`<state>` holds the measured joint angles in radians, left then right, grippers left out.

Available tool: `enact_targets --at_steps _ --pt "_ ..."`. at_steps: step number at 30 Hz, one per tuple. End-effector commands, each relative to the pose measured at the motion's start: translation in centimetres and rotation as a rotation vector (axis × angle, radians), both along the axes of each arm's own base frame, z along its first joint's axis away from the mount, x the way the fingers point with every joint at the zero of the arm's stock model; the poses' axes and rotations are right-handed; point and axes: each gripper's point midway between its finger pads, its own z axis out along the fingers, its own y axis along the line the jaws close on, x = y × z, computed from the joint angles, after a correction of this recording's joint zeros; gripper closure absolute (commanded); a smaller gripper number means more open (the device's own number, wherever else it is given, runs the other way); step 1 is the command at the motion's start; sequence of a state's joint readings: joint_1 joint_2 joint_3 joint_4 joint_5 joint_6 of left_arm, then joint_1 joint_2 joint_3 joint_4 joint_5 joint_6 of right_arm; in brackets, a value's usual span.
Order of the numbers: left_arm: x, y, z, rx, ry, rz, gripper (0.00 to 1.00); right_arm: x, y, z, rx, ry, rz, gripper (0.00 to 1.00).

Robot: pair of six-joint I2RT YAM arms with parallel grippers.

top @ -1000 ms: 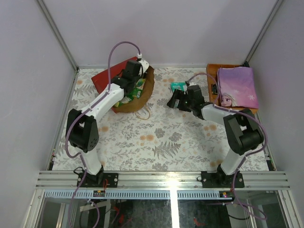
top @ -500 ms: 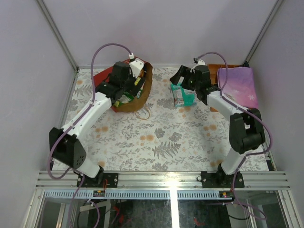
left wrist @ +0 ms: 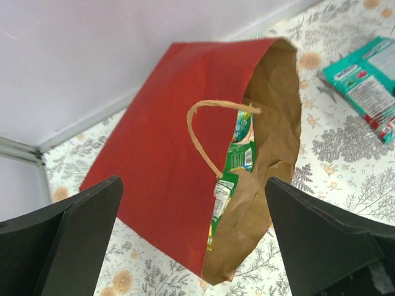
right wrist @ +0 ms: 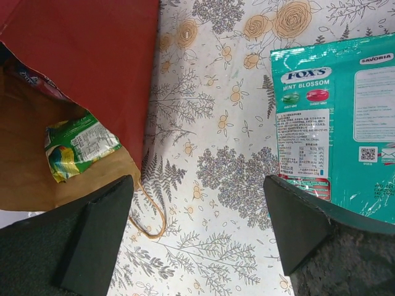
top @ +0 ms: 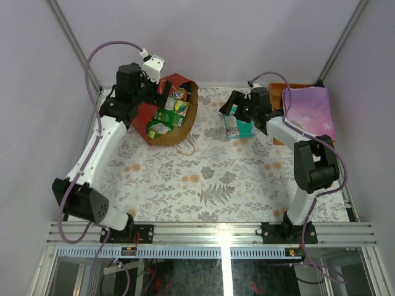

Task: Take the snacks out of the paper bag

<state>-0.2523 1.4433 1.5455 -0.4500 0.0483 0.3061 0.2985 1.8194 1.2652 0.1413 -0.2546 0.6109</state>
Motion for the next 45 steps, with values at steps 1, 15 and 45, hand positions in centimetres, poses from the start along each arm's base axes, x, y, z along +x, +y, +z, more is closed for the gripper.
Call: enact_targets --at_steps 1,15,45 --pt "3.2 1.1 -1.2 -0.072 0.055 -0.051 0.00 0.6 0.4 2.8 0.035 -0.076 0.041 0.06" --pt "6.2 -1.9 -2.2 -0.206 0.083 -0.305 0.15 0.2 -1.3 -1.1 0.014 -0.007 -0.017 0.07" --pt "4.5 -0.1 -1.3 -0.209 0.021 -0.162 1.00 6.8 -6.5 -12.6 -0.926 0.226 -0.038 0.09"
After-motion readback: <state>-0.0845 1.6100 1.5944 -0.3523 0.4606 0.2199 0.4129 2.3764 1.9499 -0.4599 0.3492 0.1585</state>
